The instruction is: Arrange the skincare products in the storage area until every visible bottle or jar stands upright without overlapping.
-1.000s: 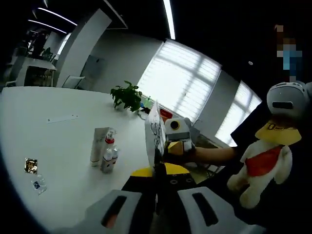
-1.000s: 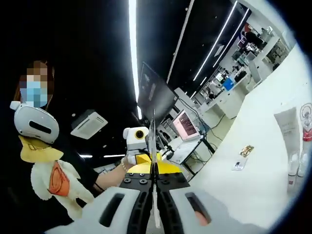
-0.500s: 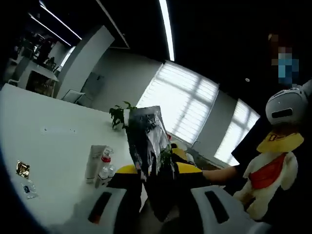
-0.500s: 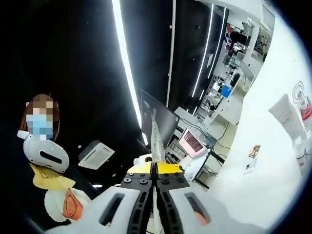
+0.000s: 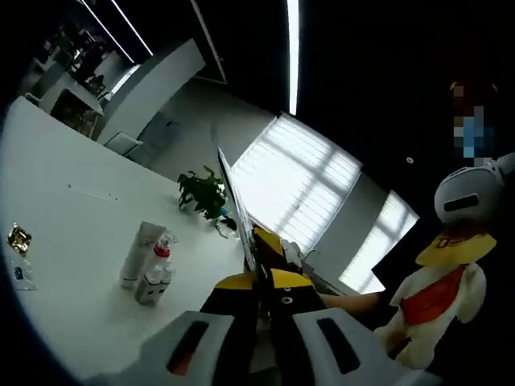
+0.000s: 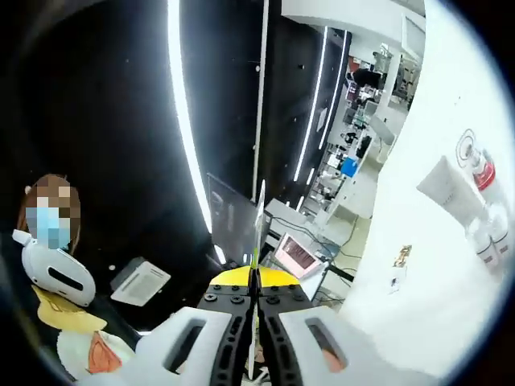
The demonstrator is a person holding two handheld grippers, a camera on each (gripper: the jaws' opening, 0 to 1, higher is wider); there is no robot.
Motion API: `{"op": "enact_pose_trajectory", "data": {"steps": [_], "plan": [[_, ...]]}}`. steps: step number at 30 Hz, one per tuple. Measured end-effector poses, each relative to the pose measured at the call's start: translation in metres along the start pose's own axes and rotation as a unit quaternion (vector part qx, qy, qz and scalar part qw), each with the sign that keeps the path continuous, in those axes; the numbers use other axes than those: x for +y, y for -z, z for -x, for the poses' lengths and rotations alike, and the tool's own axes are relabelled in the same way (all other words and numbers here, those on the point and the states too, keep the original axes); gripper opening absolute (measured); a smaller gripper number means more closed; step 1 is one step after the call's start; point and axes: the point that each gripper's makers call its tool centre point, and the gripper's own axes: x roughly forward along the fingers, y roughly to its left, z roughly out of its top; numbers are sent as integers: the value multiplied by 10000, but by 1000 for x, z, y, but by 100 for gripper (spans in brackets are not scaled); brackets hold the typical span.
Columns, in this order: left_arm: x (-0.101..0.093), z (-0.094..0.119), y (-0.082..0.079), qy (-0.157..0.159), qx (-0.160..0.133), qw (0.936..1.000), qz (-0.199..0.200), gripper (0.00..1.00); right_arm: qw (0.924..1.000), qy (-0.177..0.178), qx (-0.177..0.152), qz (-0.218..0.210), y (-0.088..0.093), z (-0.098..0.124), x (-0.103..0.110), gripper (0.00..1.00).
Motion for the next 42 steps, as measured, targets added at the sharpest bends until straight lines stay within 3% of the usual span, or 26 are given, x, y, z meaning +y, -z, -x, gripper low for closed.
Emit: {"op": "enact_pose_trajectory", "data": {"steps": [4,8,9,12,18,22,25,28,34,38,42], "plan": [[6,0,1,-90,-20,9998,186,0,9996,271,106,71,5,-3,-10,1],[10,1,0,-209,-58,9995,234,0,9991,-213,-119,-334,2,-3,6,1],[13,2,0,-278,-60,9994,193,0,9994,-225,-104,-230,4,-2,7,2],[13,3,-1,-279,-83,9994,188,0,9996,-135,173,181,13,4,3,3],[7,0,-12,-91,-353,9989,302,0,9992,-148,358,55,23,8,3,15],[7,-1,-18,-44,-462,9982,382,0,9987,-121,487,-42,34,9,2,9],[12,-1,-17,-141,-430,9983,367,0,9992,-300,208,-143,25,11,7,3],[12,-1,-17,-145,-496,9979,391,0,9989,-427,175,-43,23,10,17,1],[12,-2,-13,-136,-580,9980,190,2,9986,-472,54,-227,22,10,16,1],[21,-4,4,-281,-479,9972,497,22,9983,-463,-94,-338,18,11,14,1],[15,-2,8,-164,-673,9960,571,8,9993,-244,-29,-270,21,12,5,1]]}}
